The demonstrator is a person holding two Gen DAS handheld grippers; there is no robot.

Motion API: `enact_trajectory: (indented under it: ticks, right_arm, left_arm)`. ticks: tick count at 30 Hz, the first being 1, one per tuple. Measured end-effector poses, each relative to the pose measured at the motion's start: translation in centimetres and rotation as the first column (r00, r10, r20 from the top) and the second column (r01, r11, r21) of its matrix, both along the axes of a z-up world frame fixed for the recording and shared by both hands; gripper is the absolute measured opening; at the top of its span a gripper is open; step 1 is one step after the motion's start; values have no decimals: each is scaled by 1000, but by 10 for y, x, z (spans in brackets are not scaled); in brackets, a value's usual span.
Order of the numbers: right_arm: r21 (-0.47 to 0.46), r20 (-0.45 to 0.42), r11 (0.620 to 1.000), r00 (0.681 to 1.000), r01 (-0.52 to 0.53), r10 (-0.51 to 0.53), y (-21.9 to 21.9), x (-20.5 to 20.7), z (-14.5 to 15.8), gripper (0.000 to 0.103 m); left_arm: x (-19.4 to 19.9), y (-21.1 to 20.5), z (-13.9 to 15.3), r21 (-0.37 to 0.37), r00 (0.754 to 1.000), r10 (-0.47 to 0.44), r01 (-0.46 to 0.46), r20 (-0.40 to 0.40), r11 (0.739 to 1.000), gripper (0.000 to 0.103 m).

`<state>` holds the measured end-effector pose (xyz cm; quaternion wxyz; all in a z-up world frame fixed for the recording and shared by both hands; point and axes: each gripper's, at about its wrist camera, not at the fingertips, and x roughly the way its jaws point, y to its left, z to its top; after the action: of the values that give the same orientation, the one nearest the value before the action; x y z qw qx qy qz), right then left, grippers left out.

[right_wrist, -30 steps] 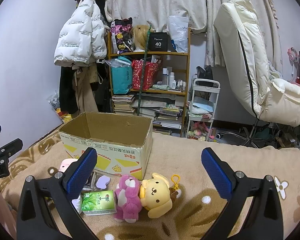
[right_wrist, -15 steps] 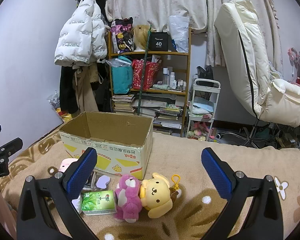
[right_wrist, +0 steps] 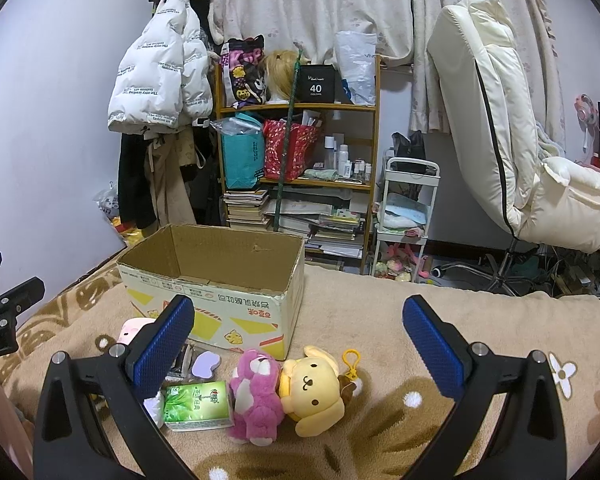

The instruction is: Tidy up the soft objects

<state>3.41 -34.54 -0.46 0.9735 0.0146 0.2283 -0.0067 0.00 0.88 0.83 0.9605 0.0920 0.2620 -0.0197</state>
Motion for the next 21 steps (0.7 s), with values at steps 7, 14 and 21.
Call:
enact_trajectory:
  ticks: [7,14,21]
  right_arm:
    - [0,0,1000,1000,1,-1,0,0,0,103]
    - [2,0,1000,1000,4,-4,1,1,-1,103]
    - [2,0,1000,1000,4,-4,-2,0,2,103]
  left_arm:
    - [0,0,0,-1,1000,-1,1,0,1000,100]
    - [0,0,-1,-1,1000,-1,1,0,1000,100]
    - [0,0,0,1,1000,-1,1,-1,1000,100]
